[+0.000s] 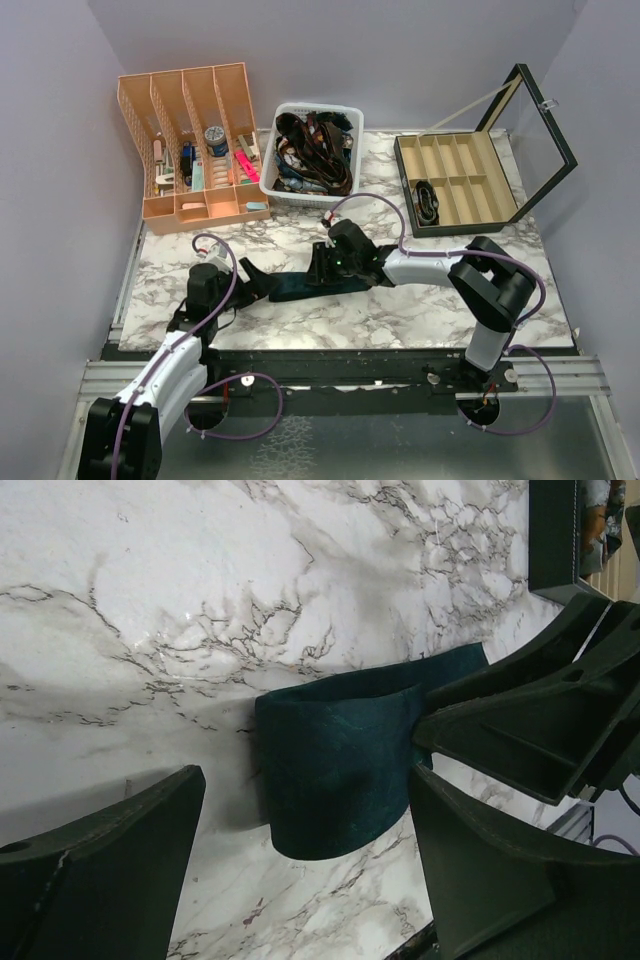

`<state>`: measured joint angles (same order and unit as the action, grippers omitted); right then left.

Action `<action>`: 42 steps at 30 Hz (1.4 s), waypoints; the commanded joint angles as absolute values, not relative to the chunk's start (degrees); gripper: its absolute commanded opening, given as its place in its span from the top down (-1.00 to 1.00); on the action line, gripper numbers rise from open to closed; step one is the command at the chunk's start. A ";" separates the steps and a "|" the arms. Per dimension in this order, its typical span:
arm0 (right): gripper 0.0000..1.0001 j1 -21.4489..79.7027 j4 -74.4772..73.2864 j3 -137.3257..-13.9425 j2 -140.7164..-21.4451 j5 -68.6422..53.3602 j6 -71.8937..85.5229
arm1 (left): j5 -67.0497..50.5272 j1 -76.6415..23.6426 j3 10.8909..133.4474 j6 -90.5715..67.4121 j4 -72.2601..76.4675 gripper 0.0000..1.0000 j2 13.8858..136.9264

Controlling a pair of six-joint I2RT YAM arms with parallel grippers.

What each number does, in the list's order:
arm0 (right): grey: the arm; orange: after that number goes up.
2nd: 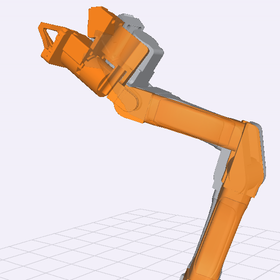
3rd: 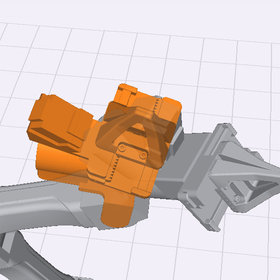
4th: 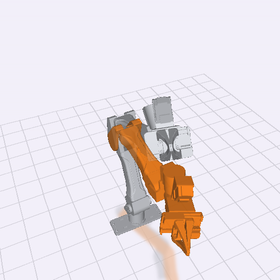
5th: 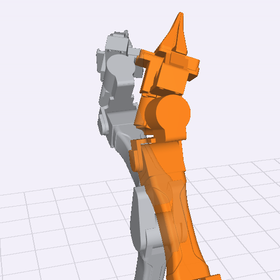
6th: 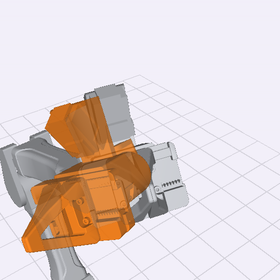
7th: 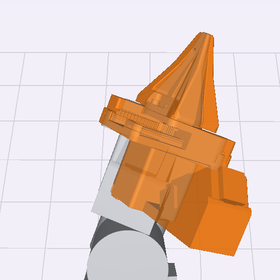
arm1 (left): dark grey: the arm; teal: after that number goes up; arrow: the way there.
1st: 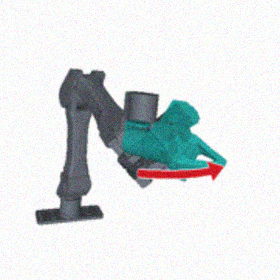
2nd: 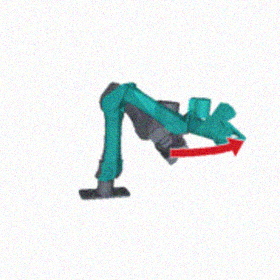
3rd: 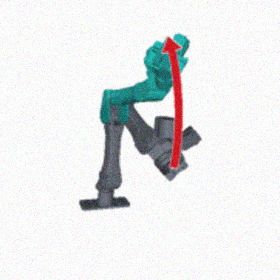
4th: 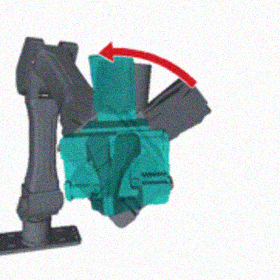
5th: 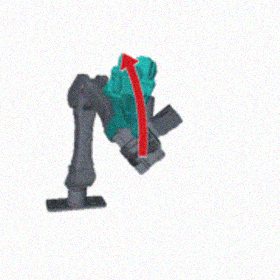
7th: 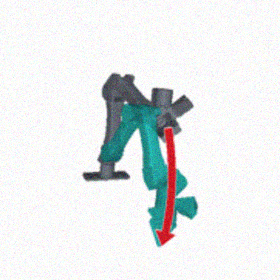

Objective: Roll the ties
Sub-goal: Roll the tie at the center of the board.

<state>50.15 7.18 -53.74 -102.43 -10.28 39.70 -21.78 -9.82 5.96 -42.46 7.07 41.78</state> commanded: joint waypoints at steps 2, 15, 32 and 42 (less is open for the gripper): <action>0.12 50.01 6.57 -55.18 -101.50 -13.53 35.34 | -24.15 -9.58 4.92 -41.48 9.84 -0.65 42.86; 0.08 49.99 7.14 -54.16 -99.02 -15.35 36.87 | -25.13 -9.58 5.05 -40.36 9.93 -0.44 43.21; 0.33 49.93 3.44 -55.26 -102.21 -10.15 35.80 | -25.09 -10.13 5.69 -39.73 9.32 -0.37 45.42; 0.41 49.32 2.04 -56.51 -105.64 -8.87 34.63 | -26.39 -10.85 6.39 -39.90 10.87 -0.38 46.48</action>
